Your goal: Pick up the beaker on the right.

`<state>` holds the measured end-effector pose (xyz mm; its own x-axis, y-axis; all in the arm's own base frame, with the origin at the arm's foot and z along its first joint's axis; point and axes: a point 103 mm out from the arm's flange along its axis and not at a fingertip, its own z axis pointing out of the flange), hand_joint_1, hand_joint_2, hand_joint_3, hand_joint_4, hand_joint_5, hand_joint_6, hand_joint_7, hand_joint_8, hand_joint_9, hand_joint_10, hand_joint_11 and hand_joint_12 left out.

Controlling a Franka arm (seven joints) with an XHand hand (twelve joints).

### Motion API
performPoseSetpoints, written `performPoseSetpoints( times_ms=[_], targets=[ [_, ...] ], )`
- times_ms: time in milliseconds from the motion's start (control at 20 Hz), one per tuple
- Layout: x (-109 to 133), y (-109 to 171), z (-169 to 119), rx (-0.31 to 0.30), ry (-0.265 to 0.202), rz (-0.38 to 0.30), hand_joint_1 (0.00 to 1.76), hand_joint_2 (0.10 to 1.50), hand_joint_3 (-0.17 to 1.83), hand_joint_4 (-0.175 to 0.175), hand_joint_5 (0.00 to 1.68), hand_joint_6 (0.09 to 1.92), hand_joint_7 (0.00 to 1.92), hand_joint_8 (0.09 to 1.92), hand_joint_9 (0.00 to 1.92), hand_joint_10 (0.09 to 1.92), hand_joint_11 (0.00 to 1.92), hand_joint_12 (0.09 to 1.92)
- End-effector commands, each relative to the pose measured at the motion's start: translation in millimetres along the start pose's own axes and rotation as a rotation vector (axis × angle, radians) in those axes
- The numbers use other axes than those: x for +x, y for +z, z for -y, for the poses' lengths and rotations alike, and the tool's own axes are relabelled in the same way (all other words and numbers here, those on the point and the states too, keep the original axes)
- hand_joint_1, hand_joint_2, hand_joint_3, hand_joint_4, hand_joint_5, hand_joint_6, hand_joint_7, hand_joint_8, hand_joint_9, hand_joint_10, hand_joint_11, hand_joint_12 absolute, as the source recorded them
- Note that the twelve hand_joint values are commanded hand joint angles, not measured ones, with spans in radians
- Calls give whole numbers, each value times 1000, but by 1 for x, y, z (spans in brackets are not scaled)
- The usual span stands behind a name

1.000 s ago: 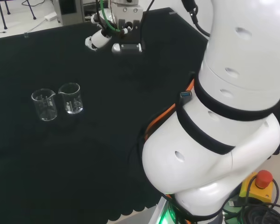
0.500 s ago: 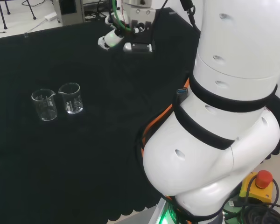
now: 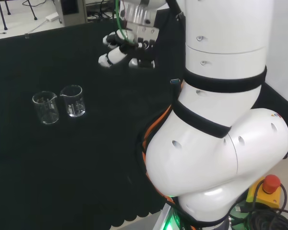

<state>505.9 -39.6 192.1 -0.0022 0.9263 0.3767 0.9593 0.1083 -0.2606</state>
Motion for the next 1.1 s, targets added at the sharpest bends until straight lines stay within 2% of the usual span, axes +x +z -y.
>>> performPoseSetpoints(
  times_ms=[50, 500, 1100],
  targets=[
    [11, 30, -18, 16, -132, -72, 677, 573, 618, -40, 332, 87, 264, 617, 392, 684, 0, 1191],
    [2, 52, -15, 9, -194, -73, 569, 566, 537, -34, 309, 87, 253, 603, 392, 657, 0, 1183],
    [1, 83, -21, 43, -226, -87, 575, 576, 466, -29, 296, 87, 237, 585, 395, 646, 0, 1197]
  ],
)
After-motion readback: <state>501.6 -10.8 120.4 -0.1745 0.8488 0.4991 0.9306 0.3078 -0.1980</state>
